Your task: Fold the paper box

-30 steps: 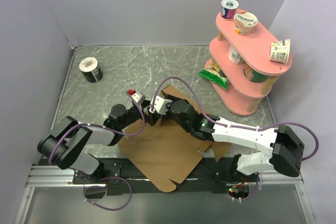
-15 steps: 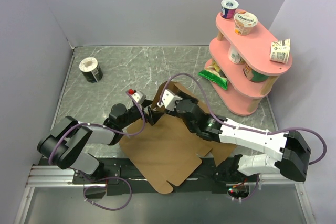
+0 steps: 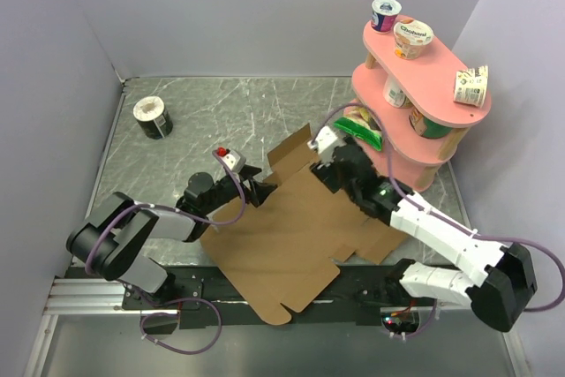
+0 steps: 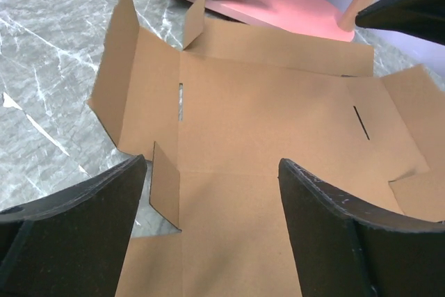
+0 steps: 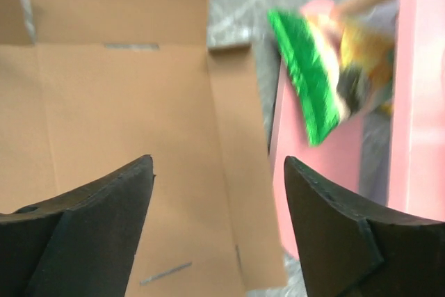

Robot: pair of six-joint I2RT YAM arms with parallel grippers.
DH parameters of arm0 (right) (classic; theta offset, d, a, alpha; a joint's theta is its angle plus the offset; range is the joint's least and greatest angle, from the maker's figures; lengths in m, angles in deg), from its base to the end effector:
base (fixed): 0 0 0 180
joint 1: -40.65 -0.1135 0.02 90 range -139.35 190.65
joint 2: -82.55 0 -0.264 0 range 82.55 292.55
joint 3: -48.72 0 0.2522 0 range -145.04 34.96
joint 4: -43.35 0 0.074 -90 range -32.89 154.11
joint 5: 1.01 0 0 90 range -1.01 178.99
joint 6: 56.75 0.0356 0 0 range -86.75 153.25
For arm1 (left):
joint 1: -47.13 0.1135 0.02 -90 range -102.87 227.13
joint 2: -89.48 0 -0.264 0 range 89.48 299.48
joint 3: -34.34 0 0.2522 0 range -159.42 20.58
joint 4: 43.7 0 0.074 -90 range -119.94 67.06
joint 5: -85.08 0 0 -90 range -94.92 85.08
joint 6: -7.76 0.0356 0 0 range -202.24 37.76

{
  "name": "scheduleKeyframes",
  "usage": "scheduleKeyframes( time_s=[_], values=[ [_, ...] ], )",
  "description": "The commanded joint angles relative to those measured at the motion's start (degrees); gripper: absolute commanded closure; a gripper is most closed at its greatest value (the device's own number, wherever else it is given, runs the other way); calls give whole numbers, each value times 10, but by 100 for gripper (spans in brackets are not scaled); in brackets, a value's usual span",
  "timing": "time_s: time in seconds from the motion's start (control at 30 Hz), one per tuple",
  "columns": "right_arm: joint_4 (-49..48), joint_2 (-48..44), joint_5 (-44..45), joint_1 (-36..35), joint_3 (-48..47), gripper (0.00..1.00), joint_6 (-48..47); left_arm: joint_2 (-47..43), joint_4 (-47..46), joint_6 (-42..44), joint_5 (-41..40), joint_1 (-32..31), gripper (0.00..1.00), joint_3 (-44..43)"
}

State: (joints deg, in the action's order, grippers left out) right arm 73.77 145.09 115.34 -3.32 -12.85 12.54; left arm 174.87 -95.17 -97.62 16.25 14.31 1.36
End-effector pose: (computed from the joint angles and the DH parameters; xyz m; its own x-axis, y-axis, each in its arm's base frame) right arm 0.1843 0.1558 0.2883 -0.2271 -0.6594 -0.7167 -0.4594 0.7214 -0.5181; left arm 0.2114 -0.1516 0.1750 -0.2278 -0.1474 -0.9625 0.7762 0.5693 -0.2709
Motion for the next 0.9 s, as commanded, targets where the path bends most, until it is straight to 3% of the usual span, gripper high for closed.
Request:
scheduleKeyframes(
  time_s=[0.0, 0.07, 0.1, 0.17, 0.27, 0.67, 0.87],
  values=[
    [75, 0, -126, 97, -43, 15, 77, 12, -38, -7, 5, -1, 19, -21],
    [98, 14, -158, 116, -55, 14, 97, 14, -34, -12, 2, -1, 16, -36],
    [97, 16, -165, 125, -57, 13, 108, 13, -8, -11, 2, -1, 9, -47],
    [83, 12, -171, 130, -51, 12, 121, 17, 30, -4, -1, 0, 4, -97],
    [66, -1, -204, 143, -44, 11, 151, 59, 161, 22, 2, 13, 1, -198],
    [41, -51, -255, 150, -27, 11, 152, 280, 413, 70, 93, 31, 4, -520],
    [33, -79, -298, 152, -19, 10, 148, 337, 469, 100, 113, 31, 12, -596]
  ],
)
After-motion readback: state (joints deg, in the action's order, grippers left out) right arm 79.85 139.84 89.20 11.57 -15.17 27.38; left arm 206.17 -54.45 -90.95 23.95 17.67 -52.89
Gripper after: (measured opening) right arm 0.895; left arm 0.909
